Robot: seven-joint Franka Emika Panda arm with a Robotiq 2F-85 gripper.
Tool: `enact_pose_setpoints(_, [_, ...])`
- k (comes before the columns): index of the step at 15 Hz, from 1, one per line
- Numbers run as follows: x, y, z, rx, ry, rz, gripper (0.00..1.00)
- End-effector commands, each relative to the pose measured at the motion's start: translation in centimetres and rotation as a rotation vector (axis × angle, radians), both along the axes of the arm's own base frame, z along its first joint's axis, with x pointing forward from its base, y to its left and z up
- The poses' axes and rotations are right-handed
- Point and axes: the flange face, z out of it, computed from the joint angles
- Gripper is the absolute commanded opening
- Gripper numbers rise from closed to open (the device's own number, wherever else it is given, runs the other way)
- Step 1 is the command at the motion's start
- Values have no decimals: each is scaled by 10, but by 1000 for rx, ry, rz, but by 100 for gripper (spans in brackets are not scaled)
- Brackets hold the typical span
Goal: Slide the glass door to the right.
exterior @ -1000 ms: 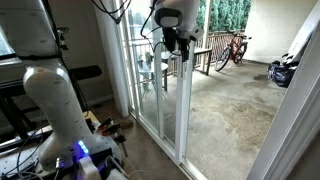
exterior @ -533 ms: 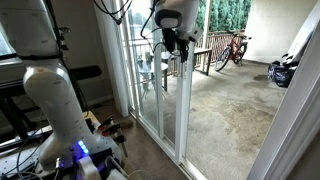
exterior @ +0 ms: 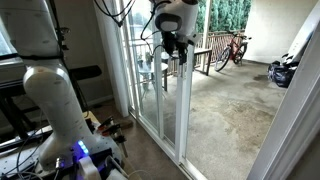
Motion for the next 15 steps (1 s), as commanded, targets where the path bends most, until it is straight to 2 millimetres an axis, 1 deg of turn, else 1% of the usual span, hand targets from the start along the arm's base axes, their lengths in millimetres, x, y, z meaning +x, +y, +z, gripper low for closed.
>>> enact_pose_setpoints(1, [8,-26,-8,-13,45,-54,100])
enact_pose_setpoints(3, [8,-44,-11,-31,71,-68,100])
enact_pose_setpoints(6, [5,-68,-13,-8,117,-82,100])
enact_pose_setpoints(7, [4,-78,-16,8,137,-88,100])
enact_pose_setpoints(8, [3,-83,-18,23,150,-89,100])
enact_pose_setpoints(10, [0,-85,-28,20,171,-69,100])
enact_pose_setpoints(11, [-1,-84,-36,1,178,-61,100])
enact_pose_setpoints(15, [-3,-90,-43,-31,179,-80,100])
